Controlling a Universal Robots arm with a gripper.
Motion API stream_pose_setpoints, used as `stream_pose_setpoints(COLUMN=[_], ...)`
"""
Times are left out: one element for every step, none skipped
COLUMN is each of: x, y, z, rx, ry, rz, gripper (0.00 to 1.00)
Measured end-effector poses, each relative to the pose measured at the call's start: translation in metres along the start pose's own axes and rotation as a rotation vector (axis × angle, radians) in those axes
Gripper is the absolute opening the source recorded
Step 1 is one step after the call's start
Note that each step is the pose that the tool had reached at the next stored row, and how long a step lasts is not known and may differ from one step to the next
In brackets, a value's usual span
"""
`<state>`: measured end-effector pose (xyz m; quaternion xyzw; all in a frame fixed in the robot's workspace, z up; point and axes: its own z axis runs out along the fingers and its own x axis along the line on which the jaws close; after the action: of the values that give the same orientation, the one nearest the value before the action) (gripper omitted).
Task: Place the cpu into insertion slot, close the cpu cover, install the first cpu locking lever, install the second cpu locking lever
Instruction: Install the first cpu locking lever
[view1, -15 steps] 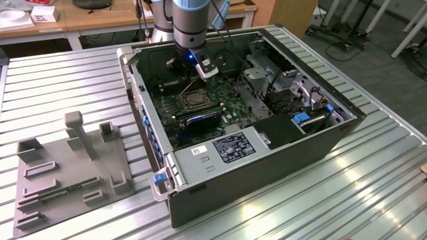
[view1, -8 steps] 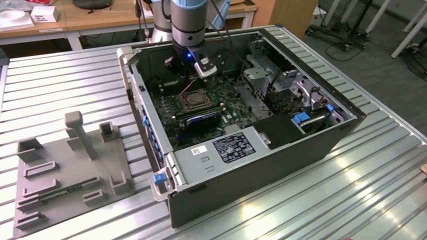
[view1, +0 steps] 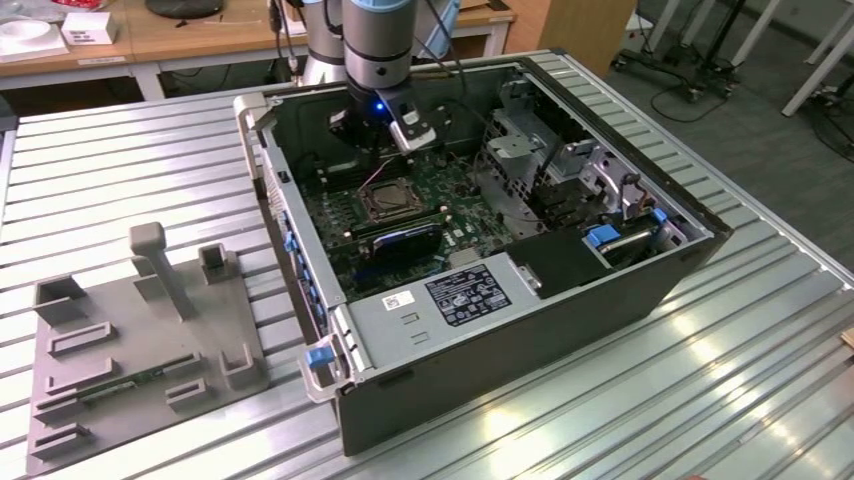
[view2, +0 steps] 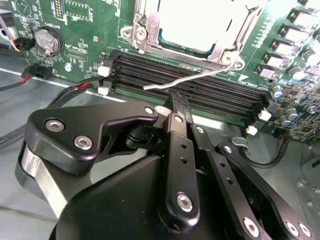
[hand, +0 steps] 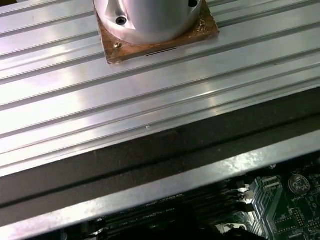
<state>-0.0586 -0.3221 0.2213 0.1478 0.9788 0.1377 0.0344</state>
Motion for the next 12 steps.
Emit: stream_pose_setpoints(x=[-0.0003, -0.0007, -0.0009, -0.0013, -0.0016, -0.0020, -0.0023, -0.0025, -0.0027, -0.0028, -0.0028, -0.0029], y=[-0.0010, -0.0019, -0.0028, -0.0037, -0.0048, -0.0059, -0.0068, -0.0075, -0.0080, -0.0084, -0.0087, -0.0088], z=[-0.0005, -0.0008, -0.0011, -0.0014, -0.0017, -0.0021, -0.0024, -0.0028, -0.0030, -0.0032, -0.0033, -0.0033], rx=[-0.0001, -0.0002, -0.0002, -0.0002, -0.0001, -0.0003, -0.0003, -0.0003, -0.0004, -0.0005, -0.0005, -0.0006], ry=[-0.0002, -0.0004, -0.0005, -0.0007, -0.0008, -0.0010, -0.0011, -0.0012, -0.0013, -0.0015, -0.0016, -0.0017], rz=[0.000, 0.000, 0.001, 0.001, 0.001, 0.001, 0.001, 0.001, 0.001, 0.001, 0.001, 0.001], gripper=[0.11, 0.11, 0.11, 0.11, 0.11, 0.11, 0.11, 0.11, 0.11, 0.11, 0.11, 0.11])
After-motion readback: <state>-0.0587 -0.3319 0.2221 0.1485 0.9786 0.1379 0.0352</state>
